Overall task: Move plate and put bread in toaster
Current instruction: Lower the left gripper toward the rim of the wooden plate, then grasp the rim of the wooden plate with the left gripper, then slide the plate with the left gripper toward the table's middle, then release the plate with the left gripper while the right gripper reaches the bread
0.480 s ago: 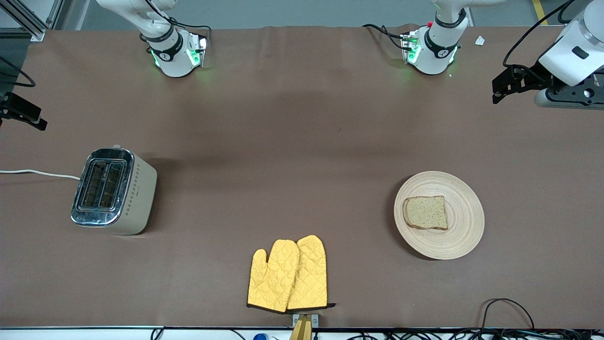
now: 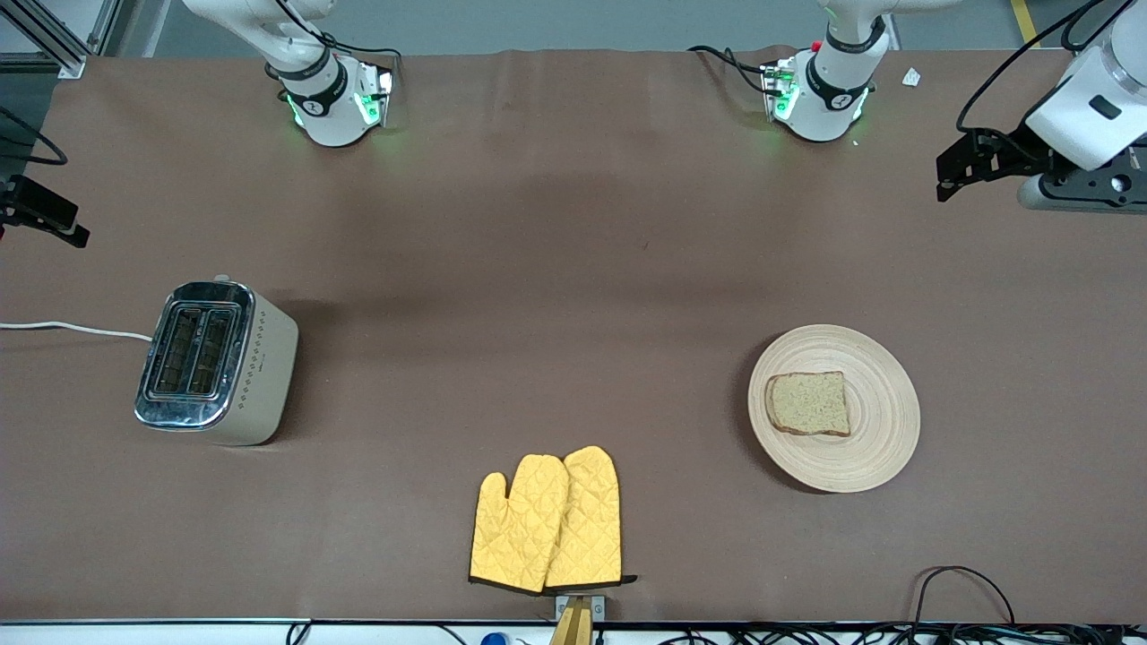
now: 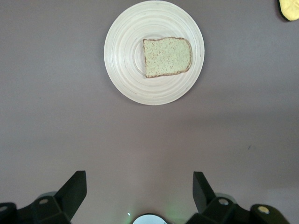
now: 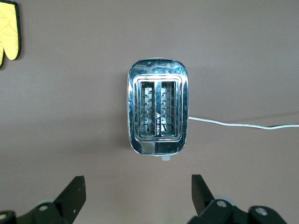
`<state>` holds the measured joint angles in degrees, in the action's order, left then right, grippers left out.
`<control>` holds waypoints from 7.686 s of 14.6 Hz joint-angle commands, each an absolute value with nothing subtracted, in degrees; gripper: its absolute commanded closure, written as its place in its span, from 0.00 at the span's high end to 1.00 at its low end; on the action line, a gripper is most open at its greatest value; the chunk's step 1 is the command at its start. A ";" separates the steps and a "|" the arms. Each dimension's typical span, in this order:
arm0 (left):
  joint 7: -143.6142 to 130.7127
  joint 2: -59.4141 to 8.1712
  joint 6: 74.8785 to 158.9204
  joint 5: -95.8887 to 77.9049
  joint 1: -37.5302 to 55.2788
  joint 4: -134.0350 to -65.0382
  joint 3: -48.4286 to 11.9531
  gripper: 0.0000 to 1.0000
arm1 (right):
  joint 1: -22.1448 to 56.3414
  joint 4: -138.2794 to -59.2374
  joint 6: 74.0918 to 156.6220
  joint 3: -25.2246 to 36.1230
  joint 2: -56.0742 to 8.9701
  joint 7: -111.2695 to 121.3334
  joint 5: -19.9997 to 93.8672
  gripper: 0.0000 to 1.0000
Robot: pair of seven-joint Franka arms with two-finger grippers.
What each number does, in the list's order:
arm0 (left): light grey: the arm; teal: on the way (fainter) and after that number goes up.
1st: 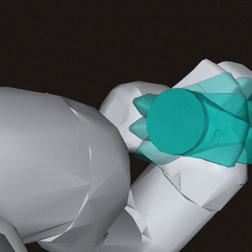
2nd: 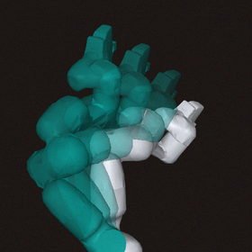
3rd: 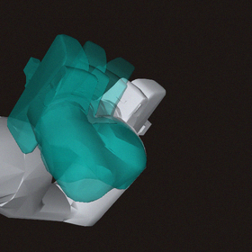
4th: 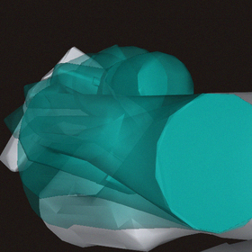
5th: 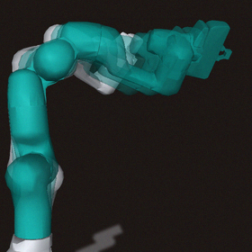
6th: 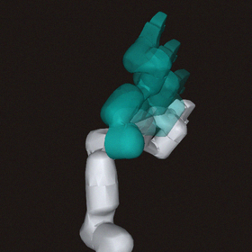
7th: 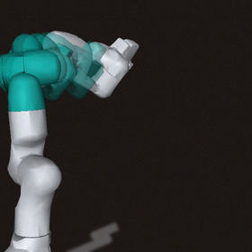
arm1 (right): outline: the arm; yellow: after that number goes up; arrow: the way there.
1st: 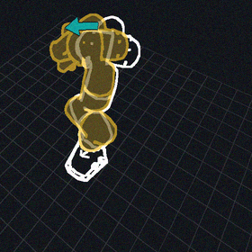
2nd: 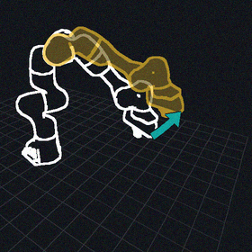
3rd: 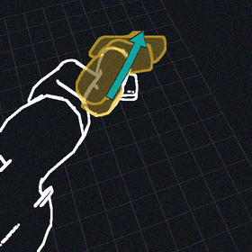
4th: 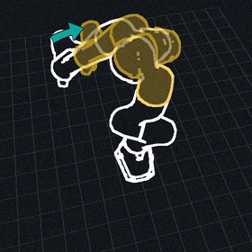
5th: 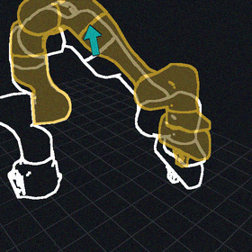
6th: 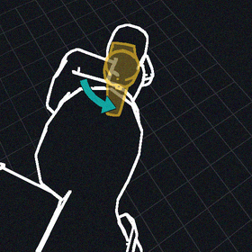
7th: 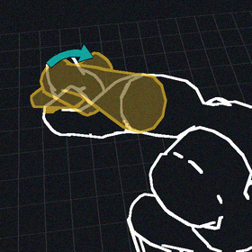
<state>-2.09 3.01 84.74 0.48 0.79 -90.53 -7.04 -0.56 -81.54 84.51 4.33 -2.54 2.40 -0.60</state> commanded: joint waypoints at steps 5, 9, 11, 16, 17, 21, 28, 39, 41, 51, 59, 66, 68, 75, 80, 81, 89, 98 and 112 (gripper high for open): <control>-0.36 -11.76 95.17 -6.85 -9.13 -85.34 -6.77 1.00 | -1.67 -82.35 84.64 3.52 -1.67 1.67 0.18 1.00; 8.25 -19.32 102.81 -7.65 -12.64 -85.61 -6.77 1.00 | -1.67 -82.35 84.55 3.52 -1.67 1.67 0.18 1.00; 10.71 -22.83 105.11 -11.31 -14.67 -85.61 -6.86 1.00 | -1.67 -82.35 84.55 3.52 -1.67 1.67 0.18 1.00; 25.37 -33.82 109.95 -24.22 -21.35 -85.25 -7.03 1.00 | -1.67 -82.35 84.55 3.52 -1.67 1.67 0.18 1.00; 28.10 -35.66 109.95 -27.22 -22.23 -85.25 -6.94 1.00 | -1.67 -82.35 84.55 3.52 -1.67 1.67 0.18 1.00; 37.77 -42.35 110.21 -35.05 -24.69 -84.99 -7.03 0.84 | -1.67 -82.35 84.55 3.52 -1.67 1.67 0.18 1.00; 42.54 -45.96 110.21 -39.89 -25.22 -84.02 -7.03 0.54 | -1.67 -82.35 84.55 3.52 -1.67 1.67 0.18 1.00; 47.71 -49.30 110.21 -44.38 -25.49 -84.02 -7.12 0.28 | -1.67 -82.35 84.55 3.52 -1.67 1.67 0.18 1.00; 48.08 -50.36 110.21 -45.78 -25.75 -84.02 -7.12 0.22 | -1.67 -82.35 84.55 3.52 -1.67 1.67 0.18 1.00; 53.09 -49.57 106.88 -46.76 -25.66 -84.11 -13.34 0.00 | -1.67 -82.35 84.55 3.52 -1.67 1.67 0.18 1.00; 44.21 -47.20 112.99 -47.20 -24.26 -89.89 -27.75 0.00 | -1.67 -82.35 84.46 3.52 -1.67 1.67 0.18 1.00; 32.18 -46.32 139.46 -50.89 -23.47 -101.07 -43.67 0.00 | -1.84 -82.27 84.55 3.60 -1.67 1.93 0.26 1.00; 31.82 -46.41 140.01 -50.98 -21.19 -101.07 -43.86 0.00 | -2.02 -82.09 84.64 3.95 -1.67 2.02 0.79 1.00; 32.69 -47.11 154.31 -61.06 -8.90 -102.21 -43.86 0.00 | -2.37 -81.74 84.73 3.96 -1.76 2.28 0.88 1.00; 38.47 -47.37 160.31 -69.06 -4.40 -103.45 -43.86 0.00 | -2.37 -82.00 84.90 4.04 -2.63 2.28 3.08 1.00; 41.11 -47.63 160.31 -71.43 -4.39 -103.71 -43.86 0.00 | -2.46 -82.18 85.60 4.04 -3.33 2.46 2.38 1.00; 60.37 -49.66 160.31 -88.40 -3.43 -105.38 -43.68 0.06 | -0.36 -82.35 86.75 3.25 -11.33 -4.09 9.03 1.00; 59.59 -48.34 172.00 -92.37 -3.86 -104.15 -43.07 1.00 | 0.70 -102.98 121.43 -17.64 -18.53 -30.84 6.17 1.00; 42.84 -47.64 155.06 -60.34 -16.34 -97.13 -33.84 1.00 | 4.22 -98.00 126.65 -29.36 -38.14 -60.12 -21.80 0.85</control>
